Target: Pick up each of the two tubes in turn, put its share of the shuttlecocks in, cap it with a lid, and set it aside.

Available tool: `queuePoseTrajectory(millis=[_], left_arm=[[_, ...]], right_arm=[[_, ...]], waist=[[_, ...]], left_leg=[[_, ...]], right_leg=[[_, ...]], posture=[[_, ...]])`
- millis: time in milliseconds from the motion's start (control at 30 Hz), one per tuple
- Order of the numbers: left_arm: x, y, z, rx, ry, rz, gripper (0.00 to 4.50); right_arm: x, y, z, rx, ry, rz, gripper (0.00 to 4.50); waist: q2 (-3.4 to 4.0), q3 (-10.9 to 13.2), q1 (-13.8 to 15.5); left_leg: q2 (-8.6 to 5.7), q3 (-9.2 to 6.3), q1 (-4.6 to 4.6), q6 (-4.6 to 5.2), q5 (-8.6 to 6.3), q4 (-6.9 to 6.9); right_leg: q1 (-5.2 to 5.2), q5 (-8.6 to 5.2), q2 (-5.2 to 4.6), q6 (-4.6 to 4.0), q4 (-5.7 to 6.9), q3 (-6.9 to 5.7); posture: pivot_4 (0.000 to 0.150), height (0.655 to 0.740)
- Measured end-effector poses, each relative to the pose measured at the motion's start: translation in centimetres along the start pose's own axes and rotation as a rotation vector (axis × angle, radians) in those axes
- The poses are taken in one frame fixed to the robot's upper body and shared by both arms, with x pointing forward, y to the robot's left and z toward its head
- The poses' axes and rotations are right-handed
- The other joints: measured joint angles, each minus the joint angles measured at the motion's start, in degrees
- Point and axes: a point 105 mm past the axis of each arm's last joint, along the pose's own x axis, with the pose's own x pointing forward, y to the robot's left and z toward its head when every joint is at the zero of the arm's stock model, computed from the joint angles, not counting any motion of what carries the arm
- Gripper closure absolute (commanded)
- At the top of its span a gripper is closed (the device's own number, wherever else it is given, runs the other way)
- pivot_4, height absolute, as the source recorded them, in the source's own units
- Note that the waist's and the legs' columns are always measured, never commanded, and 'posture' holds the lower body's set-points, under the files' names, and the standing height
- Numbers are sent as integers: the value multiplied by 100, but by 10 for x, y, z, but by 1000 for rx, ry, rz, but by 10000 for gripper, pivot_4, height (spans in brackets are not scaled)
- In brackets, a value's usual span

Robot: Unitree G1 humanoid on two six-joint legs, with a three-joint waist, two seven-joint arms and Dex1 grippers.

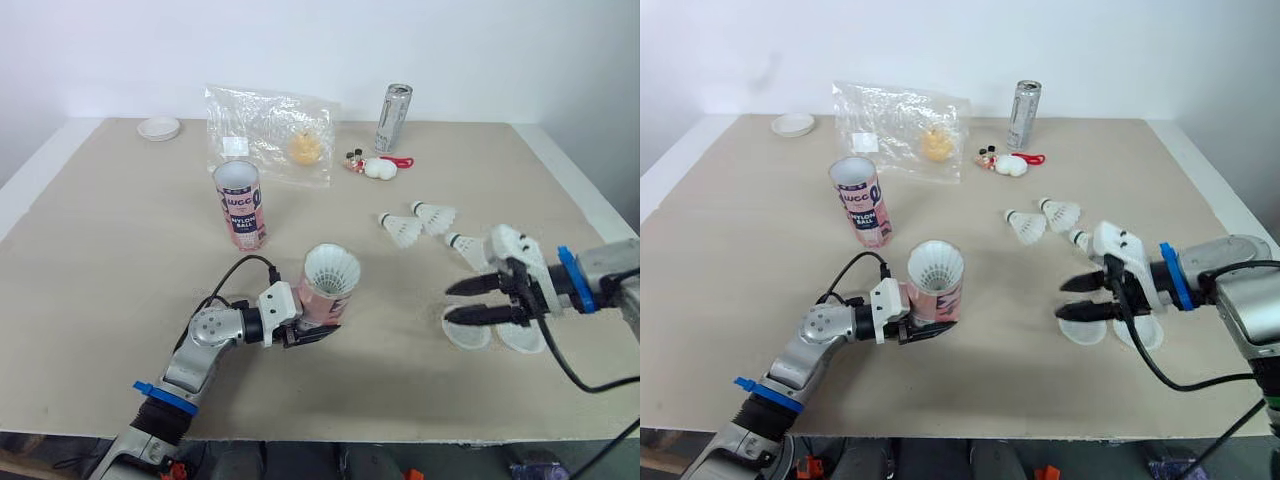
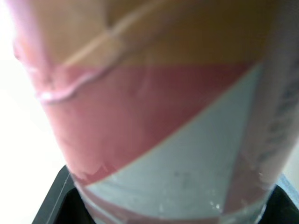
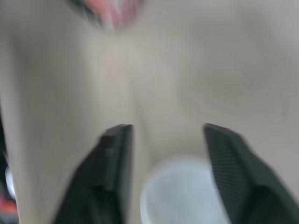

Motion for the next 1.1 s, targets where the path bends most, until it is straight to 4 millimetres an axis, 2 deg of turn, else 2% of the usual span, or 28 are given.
queuePoseTrajectory(millis=[233, 400, 600, 767, 800, 833, 933, 967, 1000, 1067, 1100], left_arm=[[4, -3, 3, -12, -34, 6, 17454], [3, -4, -3, -58, -20, 8, 17454], [2, -5, -4, -52, -11, -1, 17454], [1, -4, -5, -42, 2, -3, 17454], [1, -4, -5, -40, 5, -3, 17454], [1, -4, -5, -38, 6, -3, 17454], [1, -3, -5, -37, 8, -3, 17454], [1, -3, -5, -36, 9, -3, 17454], [1, -3, -5, -35, 9, -3, 17454], [1, -3, -6, -35, 11, -1, 17454], [1, -3, -6, -34, 12, -1, 17454]], right_arm=[[-3, -20, -9, -43, 98, -68, 1147], [-4, -35, -13, -64, 149, -105, 1147], [-1, -39, -19, -72, 180, -97, 1147], [10, -37, -19, -90, 188, -71, 1147], [11, -36, -19, -93, 191, -67, 6409], [13, -36, -19, -97, 193, -64, 8545], [16, -36, -21, -116, 208, -58, 21938], [17, -36, -22, -125, 217, -56, 28217], [17, -36, -23, -128, 221, -56, 29765], [18, -34, -26, -132, 231, -44, 39547], [17, -34, -26, -136, 232, -43, 42435]], waist=[[4, 0, 13], [5, 0, 11], [10, -3, 5], [12, -4, 5], [12, -4, 5], [12, -4, 5], [12, -5, 7], [12, -5, 7], [12, -5, 7], [12, -5, 7], [14, -5, 7]], left_leg=[[-2, 3, -1, -1, 0, -1], [-1, 1, 1, -2, -1, -7], [-1, 1, 5, -3, -1, -9], [-1, 1, 9, -3, -1, -8], [-1, 1, 9, -3, -1, -8], [-1, 1, 9, -3, -1, -8], [-1, 1, 9, -3, -1, -8], [-1, 1, 9, -3, -1, -8], [-1, 1, 9, -3, -1, -8], [-1, 0, 10, -3, -1, -8], [-1, 1, 12, -3, -1, -8]], right_leg=[[1, 4, -1, 11, -5, 4], [0, 6, 1, 19, -5, 3], [3, 6, 1, 19, -5, 3], [5, 7, 2, 17, -4, 3], [6, 7, 2, 18, -4, 3], [6, 7, 2, 18, -4, 3], [6, 8, 2, 18, -4, 3], [6, 7, 2, 18, -4, 3], [6, 8, 2, 19, -4, 3], [8, 8, 2, 19, -4, 3], [9, 8, 2, 19, -4, 3]], posture=[[1500, 7400], [1500, 7400], [1500, 7400], [1500, 7400], [1500, 7400], [1500, 7400], [1500, 7400], [1500, 7400], [1500, 7400], [1500, 7400], [1500, 7400]])
